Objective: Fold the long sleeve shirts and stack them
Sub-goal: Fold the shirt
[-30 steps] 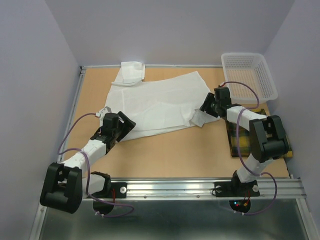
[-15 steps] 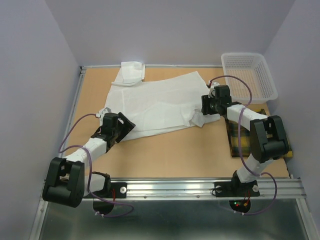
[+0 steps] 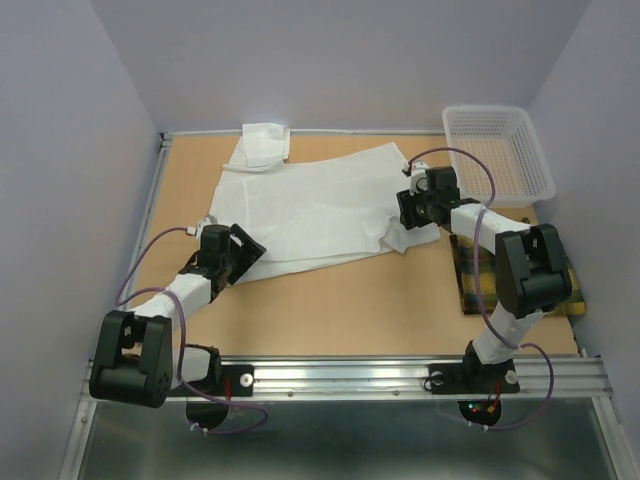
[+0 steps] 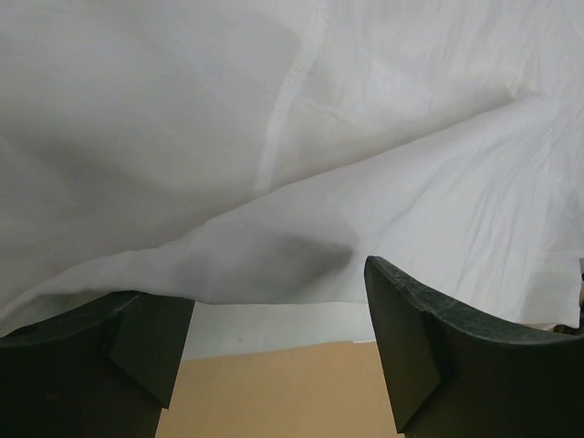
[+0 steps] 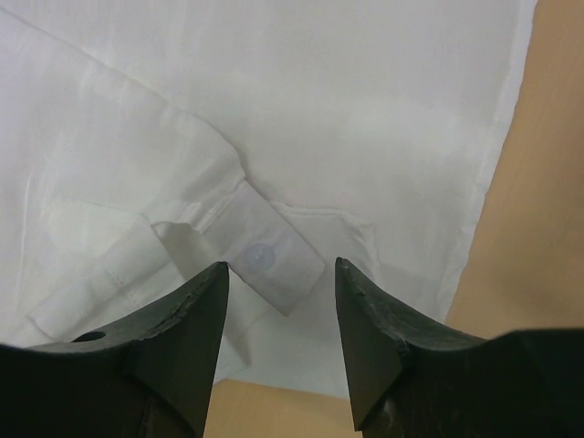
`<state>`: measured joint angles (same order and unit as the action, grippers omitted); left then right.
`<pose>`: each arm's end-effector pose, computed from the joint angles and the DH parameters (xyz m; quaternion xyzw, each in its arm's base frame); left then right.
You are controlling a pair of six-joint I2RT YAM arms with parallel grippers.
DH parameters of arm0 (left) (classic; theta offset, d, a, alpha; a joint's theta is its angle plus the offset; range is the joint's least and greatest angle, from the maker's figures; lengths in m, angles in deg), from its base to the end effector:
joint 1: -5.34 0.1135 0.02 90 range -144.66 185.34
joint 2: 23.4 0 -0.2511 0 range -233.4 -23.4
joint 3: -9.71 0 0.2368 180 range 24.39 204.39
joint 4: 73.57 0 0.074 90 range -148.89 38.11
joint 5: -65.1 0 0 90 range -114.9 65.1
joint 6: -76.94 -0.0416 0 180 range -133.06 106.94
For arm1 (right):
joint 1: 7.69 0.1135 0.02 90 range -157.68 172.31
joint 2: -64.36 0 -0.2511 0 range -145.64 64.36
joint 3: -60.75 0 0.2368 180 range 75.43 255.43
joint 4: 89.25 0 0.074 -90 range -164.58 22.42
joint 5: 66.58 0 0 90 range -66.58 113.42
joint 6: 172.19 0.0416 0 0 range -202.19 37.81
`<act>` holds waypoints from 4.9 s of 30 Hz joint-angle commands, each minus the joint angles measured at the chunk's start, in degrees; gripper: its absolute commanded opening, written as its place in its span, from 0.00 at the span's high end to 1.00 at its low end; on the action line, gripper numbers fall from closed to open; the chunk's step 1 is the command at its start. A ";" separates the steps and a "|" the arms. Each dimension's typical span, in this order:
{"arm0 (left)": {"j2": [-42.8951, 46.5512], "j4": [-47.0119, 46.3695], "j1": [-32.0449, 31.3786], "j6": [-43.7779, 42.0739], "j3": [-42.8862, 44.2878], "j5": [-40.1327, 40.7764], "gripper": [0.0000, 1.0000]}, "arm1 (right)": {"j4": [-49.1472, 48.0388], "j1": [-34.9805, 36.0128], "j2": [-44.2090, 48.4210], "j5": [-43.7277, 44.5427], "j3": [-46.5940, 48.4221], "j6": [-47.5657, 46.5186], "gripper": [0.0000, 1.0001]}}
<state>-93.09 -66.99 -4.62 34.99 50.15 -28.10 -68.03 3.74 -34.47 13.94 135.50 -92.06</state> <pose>0.2292 -0.0426 0.1657 -0.2784 0.8454 -0.2424 0.3860 0.3472 0.0772 0.1832 -0.2012 0.9000 0.0816 0.3779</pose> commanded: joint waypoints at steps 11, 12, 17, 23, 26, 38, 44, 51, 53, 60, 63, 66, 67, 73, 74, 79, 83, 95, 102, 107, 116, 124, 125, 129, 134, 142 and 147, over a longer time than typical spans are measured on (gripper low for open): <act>-1.41 -3.50 5.11 -2.00 1.93 -3.30 0.16 | 0.31 1.85 -3.74 -2.13 5.76 -3.14 0.59; -1.50 -3.68 5.38 -2.00 1.93 -3.65 0.16 | 0.48 2.03 -3.83 -1.78 5.67 -3.31 0.59; -2.20 -3.77 7.23 -2.09 1.84 -5.50 0.16 | 1.10 2.03 -3.83 0.76 5.41 -4.72 0.55; -2.55 -3.77 8.64 -2.26 1.75 -6.29 0.16 | 1.71 2.82 -3.13 3.32 4.88 -7.00 0.40; -3.08 -3.68 9.34 -2.26 2.01 -7.17 0.16 | 1.89 4.57 -3.83 6.12 5.14 -8.24 0.38; -4.05 -2.71 11.89 -2.96 2.89 -7.78 0.16 | 1.80 5.72 -5.23 14.13 8.21 -11.57 0.59; -4.84 -2.71 13.12 -2.96 3.07 -8.93 0.16 | 2.15 5.89 -4.27 15.27 9.80 -12.63 0.98; -5.28 -2.71 14.79 -3.14 2.72 -9.45 0.16 | 2.86 6.42 -3.48 18.96 11.56 -16.23 0.99; -5.37 -2.71 14.88 -3.05 2.63 -9.54 0.16 | 2.95 6.60 -3.39 20.54 11.73 -17.02 0.99; -5.81 -2.62 15.23 -3.32 2.63 -9.45 0.16 | 3.03 8.00 -4.53 26.08 13.75 -21.59 0.97; -5.72 -2.62 15.14 -3.32 2.63 -9.37 0.16 | 3.12 9.49 -5.23 29.06 14.63 -24.23 0.96; -5.63 -2.62 15.32 -3.40 2.72 -9.37 0.16 | 3.12 11.16 -6.02 31.00 16.21 -26.86 0.93; -5.63 -2.62 15.40 -3.40 2.81 -9.45 0.16 | 3.03 11.43 -6.72 31.88 16.48 -27.39 0.92; -5.10 -2.36 15.58 -3.32 2.72 -8.84 0.16 | 3.03 13.19 -10.15 35.49 17.01 -30.21 0.81; -4.93 -2.27 15.67 -3.23 2.72 -8.75 0.16 | 3.03 13.19 -10.51 35.58 17.01 -29.51 0.75; -4.40 -1.92 15.76 -3.40 2.98 -8.14 0.16 | 3.12 13.28 -8.06 35.58 16.92 -24.77 0.31; -4.23 -1.40 15.84 -3.58 3.07 -7.87 0.16 | 4.00 12.23 -3.14 32.61 16.22 -13.38 0.22; -3.17 -0.69 15.93 -4.20 3.07 -7.70 0.16 | 6.65 3.44 6.28 9.92 3.23 29.35 0.37; -3.78 -0.60 16.02 -4.55 3.33 -7.52 0.16 | -2.84 1.50 5.32 2.10 -4.86 39.57 0.52; -3.78 -0.60 16.02 -4.55 3.42 -7.26 0.16 | -5.66 1.15 4.17 4.20 -9.00 42.65 0.53; -3.70 -0.52 16.11 -4.63 3.07 -7.34 0.16 | -5.93 0.89 7.94 9.30 -12.61 42.92 0.52; -3.35 -0.43 16.20 -4.81 3.07 -7.35 0.16 | -7.86 0.88 6.37 8.08 -12.09 43.62 0.51; -3.17 -0.25 16.20 -4.81 2.98 -7.26 0.16 | -7.95 0.97 6.19 7.81 -12.00 43.62 0.51; -3.17 -0.43 16.20 -4.81 2.89 -7.26 0.16 | -8.57 0.97 5.05 7.80 -11.73 43.79 0.52; -3.35 -0.43 16.20 -4.72 2.89 -7.26 0.16 | -9.62 0.97 2.68 7.10 -11.73 44.14 0.59; -3.00 -0.34 16.46 -4.72 2.63 -6.82 0.16 | -10.33 0.97 4.07 9.47 -12.44 40.73 0.96; -2.99 -0.25 16.55 -4.64 2.54 -6.55 0.16 | -8.57 0.80 7.68 14.92 -10.16 31.78 0.99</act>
<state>-97.46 -68.85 11.36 31.52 51.89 -36.43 -75.79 5.02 -30.64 24.30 123.63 -52.82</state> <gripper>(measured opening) 0.840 0.015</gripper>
